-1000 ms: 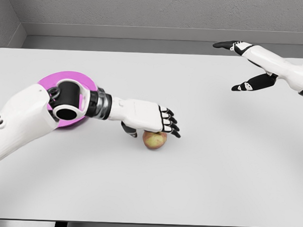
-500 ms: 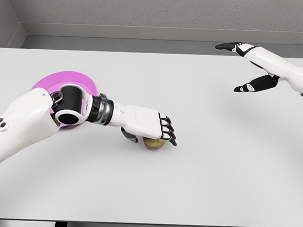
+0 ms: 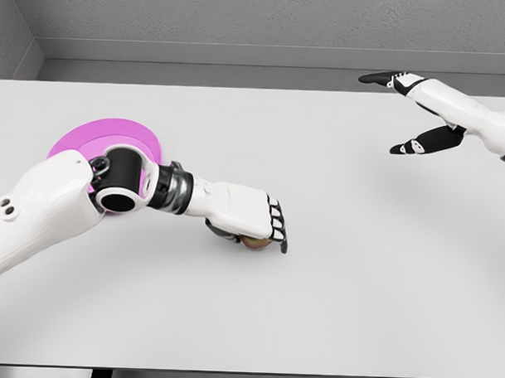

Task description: Put the apple on the plate with both arms

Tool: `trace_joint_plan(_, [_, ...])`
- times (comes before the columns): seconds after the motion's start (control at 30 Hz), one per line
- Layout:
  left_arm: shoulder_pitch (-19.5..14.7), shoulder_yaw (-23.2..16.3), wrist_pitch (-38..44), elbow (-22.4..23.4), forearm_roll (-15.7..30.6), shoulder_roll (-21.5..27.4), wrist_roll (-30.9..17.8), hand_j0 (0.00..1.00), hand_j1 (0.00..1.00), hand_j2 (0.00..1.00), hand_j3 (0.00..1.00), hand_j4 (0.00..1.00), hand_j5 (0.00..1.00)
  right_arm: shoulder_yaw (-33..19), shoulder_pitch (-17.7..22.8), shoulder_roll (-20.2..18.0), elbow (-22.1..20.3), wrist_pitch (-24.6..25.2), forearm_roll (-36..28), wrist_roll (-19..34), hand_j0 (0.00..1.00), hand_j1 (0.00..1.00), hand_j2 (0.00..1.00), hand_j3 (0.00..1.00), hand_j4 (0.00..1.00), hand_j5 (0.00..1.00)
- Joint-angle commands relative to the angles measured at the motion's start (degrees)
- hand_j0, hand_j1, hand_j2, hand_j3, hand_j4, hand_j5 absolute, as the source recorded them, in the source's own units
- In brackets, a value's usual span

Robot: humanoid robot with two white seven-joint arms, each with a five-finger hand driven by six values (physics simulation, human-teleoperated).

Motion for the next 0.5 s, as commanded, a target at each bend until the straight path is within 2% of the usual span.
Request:
trace_joint_plan(0.0, [0.0, -0.2, 0.1, 0.0, 0.2, 0.1, 0.0, 0.65, 0.65, 0.65, 0.65, 0.65, 0.65, 0.0, 0.0, -0.1, 0.0, 0.2, -0.5, 0.0, 1.0, 1.0, 1.0, 1.0, 1.0, 1.0])
trace_joint_plan(0.17, [-0.1, -0.2, 0.1, 0.0, 0.2, 0.2, -0.1, 0.49, 0.49, 0.49, 0.49, 0.49, 0.49, 0.0, 0.4, -0.1, 0.0, 0.2, -0.5, 0.0, 1.0, 1.0, 1.0, 1.0, 1.0, 1.0])
trace_joint_plan(0.33, [-0.3, -0.1, 0.1, -0.1, 0.3, 0.3, 0.0, 0.44, 0.44, 0.44, 0.44, 0.44, 0.44, 0.0, 0.4, -0.1, 0.0, 0.2, -0.5, 0.0, 1.0, 1.0, 1.0, 1.0, 1.0, 1.0])
trace_joint_plan(0.43, [-1.9, 0.4, 0.1, -0.5, 0.8, 0.8, 0.2, 0.4, 0.4, 0.4, 0.4, 0.4, 0.4, 0.0, 0.4, -0.2, 0.0, 0.2, -0.5, 0.0, 1.0, 1.0, 1.0, 1.0, 1.0, 1.0])
trace_joint_plan(0.47, [-2.5, 0.5, 0.1, -0.6, 2.2, 2.3, 0.2, 0.4, 0.4, 0.4, 0.4, 0.4, 0.4, 0.0, 0.4, -0.2, 0.0, 0.2, -0.5, 0.0, 1.0, 1.0, 1.0, 1.0, 1.0, 1.0])
